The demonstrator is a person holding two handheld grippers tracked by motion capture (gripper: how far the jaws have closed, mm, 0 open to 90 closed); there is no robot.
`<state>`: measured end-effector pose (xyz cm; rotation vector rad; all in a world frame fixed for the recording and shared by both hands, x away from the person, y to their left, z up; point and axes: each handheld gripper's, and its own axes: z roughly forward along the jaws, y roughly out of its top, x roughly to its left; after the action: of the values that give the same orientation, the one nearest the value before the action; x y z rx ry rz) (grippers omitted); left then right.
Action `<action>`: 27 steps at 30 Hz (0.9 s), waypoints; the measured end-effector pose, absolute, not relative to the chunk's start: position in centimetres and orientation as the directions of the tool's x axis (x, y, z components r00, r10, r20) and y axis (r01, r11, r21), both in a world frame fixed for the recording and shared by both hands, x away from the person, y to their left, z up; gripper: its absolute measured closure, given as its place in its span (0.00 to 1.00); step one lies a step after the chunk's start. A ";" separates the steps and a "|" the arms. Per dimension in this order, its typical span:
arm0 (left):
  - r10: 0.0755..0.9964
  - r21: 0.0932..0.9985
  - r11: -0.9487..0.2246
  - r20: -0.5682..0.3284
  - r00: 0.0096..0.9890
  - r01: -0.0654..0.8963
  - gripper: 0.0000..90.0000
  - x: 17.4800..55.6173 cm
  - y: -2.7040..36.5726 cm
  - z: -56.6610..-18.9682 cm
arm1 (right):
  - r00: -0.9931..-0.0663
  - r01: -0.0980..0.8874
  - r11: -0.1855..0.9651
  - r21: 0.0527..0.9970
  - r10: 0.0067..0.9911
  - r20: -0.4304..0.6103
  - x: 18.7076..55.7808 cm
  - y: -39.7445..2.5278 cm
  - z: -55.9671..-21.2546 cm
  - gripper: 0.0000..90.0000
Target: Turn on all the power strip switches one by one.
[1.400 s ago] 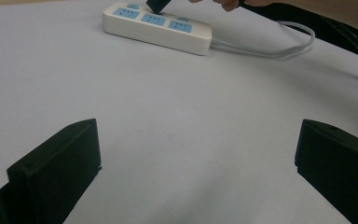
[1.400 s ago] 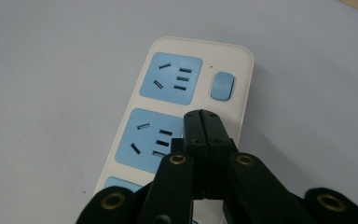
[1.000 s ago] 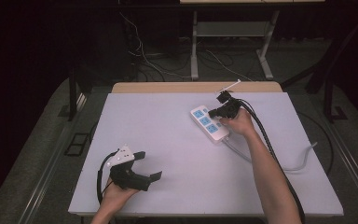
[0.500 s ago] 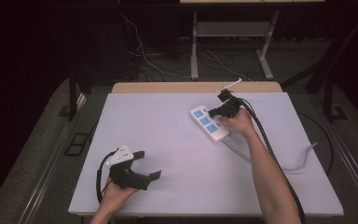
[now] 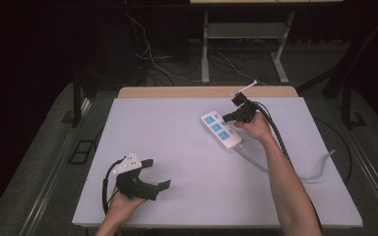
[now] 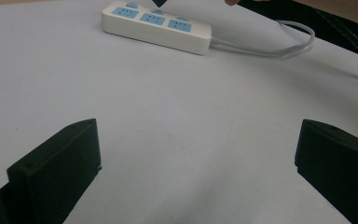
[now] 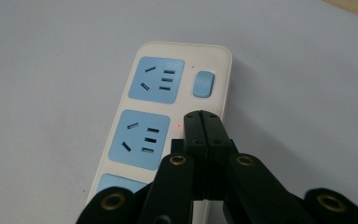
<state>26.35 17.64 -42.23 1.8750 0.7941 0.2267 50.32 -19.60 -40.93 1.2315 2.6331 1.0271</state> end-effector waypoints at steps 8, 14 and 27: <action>0.616 0.875 -0.242 -0.195 0.763 0.420 0.00 26.4 17.6 -42.3 | -0.672 0.661 0.447 0.603 0.710 0.211 50.5 -20.5 -40.0 1.00; 0.618 0.875 -0.239 -0.198 0.761 0.421 0.00 26.5 17.6 -42.3 | -0.667 0.658 0.442 0.610 0.718 0.198 50.9 -21.0 -39.2 1.00; 0.617 0.876 -0.239 -0.196 0.762 0.418 0.00 26.6 17.8 -42.3 | -0.674 0.639 0.438 0.632 0.715 0.186 52.3 -20.4 -38.2 1.00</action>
<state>26.57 17.77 -42.26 1.8733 0.7943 0.2288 52.29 -20.37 -38.17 1.2147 2.5703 1.0558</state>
